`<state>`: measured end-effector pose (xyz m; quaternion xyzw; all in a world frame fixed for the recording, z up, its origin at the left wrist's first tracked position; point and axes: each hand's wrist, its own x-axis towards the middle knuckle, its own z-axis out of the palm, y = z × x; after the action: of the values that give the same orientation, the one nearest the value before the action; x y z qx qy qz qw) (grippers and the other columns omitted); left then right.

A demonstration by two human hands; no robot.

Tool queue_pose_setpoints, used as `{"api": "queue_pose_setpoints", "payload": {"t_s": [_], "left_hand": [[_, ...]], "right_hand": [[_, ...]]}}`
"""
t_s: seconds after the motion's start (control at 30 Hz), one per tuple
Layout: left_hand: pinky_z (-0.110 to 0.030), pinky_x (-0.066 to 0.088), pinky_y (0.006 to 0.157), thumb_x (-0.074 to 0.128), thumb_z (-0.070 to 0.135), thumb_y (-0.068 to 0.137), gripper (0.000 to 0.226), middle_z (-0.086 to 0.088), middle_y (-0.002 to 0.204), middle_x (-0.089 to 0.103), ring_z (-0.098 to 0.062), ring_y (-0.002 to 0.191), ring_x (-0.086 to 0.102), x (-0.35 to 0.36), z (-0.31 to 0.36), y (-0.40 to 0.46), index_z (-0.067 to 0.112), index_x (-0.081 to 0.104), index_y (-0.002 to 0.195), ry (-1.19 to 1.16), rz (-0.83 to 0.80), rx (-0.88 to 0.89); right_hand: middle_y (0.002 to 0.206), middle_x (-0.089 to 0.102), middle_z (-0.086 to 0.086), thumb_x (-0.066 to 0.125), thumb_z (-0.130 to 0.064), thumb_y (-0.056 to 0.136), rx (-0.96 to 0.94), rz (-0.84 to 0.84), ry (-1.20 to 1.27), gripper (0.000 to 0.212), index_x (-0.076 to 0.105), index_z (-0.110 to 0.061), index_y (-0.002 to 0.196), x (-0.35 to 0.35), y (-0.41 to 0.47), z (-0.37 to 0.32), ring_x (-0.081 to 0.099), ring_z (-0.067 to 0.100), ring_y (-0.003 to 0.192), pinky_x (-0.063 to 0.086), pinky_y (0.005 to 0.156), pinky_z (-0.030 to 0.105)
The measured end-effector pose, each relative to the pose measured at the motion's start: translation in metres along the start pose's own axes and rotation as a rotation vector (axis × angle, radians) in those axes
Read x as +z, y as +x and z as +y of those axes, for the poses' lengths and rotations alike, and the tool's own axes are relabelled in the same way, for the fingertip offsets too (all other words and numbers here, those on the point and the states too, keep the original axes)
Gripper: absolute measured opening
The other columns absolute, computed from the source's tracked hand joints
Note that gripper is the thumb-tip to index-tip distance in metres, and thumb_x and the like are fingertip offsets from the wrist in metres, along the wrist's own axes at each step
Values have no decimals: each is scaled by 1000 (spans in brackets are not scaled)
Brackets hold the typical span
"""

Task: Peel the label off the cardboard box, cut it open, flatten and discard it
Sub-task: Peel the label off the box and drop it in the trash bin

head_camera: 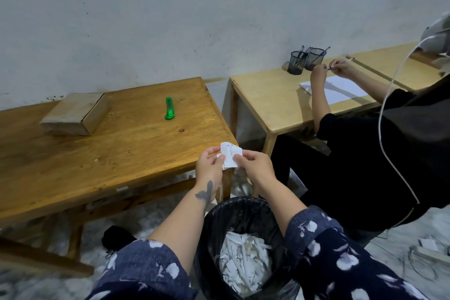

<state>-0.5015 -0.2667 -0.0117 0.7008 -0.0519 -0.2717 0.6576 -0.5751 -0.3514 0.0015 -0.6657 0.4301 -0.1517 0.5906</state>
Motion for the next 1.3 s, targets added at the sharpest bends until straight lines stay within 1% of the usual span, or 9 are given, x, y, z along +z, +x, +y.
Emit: {"api": "queue_pose_setpoints", "payload": {"t_s": [0.13, 0.27, 0.33, 0.47, 0.6, 0.8, 1.07, 1.17, 1.3], "left_hand": [[-22, 55, 67, 54, 6, 95, 26, -6, 107, 70, -15, 87, 69, -1, 3, 0, 17, 52, 118, -21, -40, 24], [-39, 55, 89, 56, 2, 93, 27, -9, 116, 68, -21, 98, 68, 2, 3, 2, 22, 50, 110, -53, -74, 8], [-39, 56, 89, 56, 1, 93, 26, -7, 113, 67, -21, 98, 68, 4, 2, 3, 21, 49, 109, -53, -73, 4], [-35, 56, 86, 57, 1, 93, 29, -1, 105, 67, -17, 96, 67, 5, 1, 2, 22, 48, 111, -16, -87, -3], [-37, 56, 84, 65, 1, 85, 37, -5, 111, 63, -18, 96, 64, 2, 1, 2, 25, 49, 109, 143, -108, 23], [-38, 31, 99, 50, 37, 96, 28, 16, 129, 53, -10, 123, 38, -16, 4, 1, 37, 57, 123, 984, -243, 623], [-35, 36, 90, 51, 43, 95, 23, 12, 101, 67, -11, 105, 53, -13, 12, -2, 29, 67, 103, 1203, -351, 952], [-35, 41, 79, 52, 34, 96, 19, 10, 84, 65, -14, 89, 56, -9, 13, -3, 24, 67, 88, 1078, -349, 951], [-34, 45, 69, 56, 30, 93, 18, 10, 78, 63, -13, 80, 55, 2, 12, -6, 31, 60, 75, 872, -327, 646]], "right_hand": [[100, 74, 0, 67, -12, 85, 48, 64, 82, 29, 70, -19, 113, 6, 6, 1, 68, 16, 92, 55, 89, 37], [106, 72, 8, 77, -13, 77, 218, 176, 259, 38, 67, -12, 114, 9, 11, 2, 66, 19, 91, 54, 81, 33], [98, 73, 10, 78, -14, 77, 278, 204, 298, 27, 71, -10, 102, 11, 11, 3, 65, 21, 83, 53, 71, 31], [88, 74, 12, 77, -8, 76, 276, 198, 308, 10, 73, -13, 83, 10, 12, 4, 69, 30, 84, 57, 79, 40], [84, 74, 8, 76, -10, 77, 189, 239, 121, 9, 71, -18, 75, -3, 9, 3, 68, 22, 76, 51, 63, 29], [71, 66, -2, 76, -15, 77, -87, 61, -303, 9, 70, -16, 70, -24, -8, 1, 59, 9, 66, 43, 56, 20], [62, 62, -5, 79, -24, 76, -289, -76, -534, 24, 63, -17, 59, -36, -11, -3, 53, 6, 59, 39, 54, 17], [65, 64, 0, 74, -17, 80, -370, -79, -554, 26, 58, -19, 59, -42, -15, -4, 56, 12, 62, 43, 56, 22], [60, 58, -1, 71, -12, 80, -440, -13, -532, 36, 49, -25, 54, -46, -18, -4, 50, 12, 57, 41, 55, 26]]}}
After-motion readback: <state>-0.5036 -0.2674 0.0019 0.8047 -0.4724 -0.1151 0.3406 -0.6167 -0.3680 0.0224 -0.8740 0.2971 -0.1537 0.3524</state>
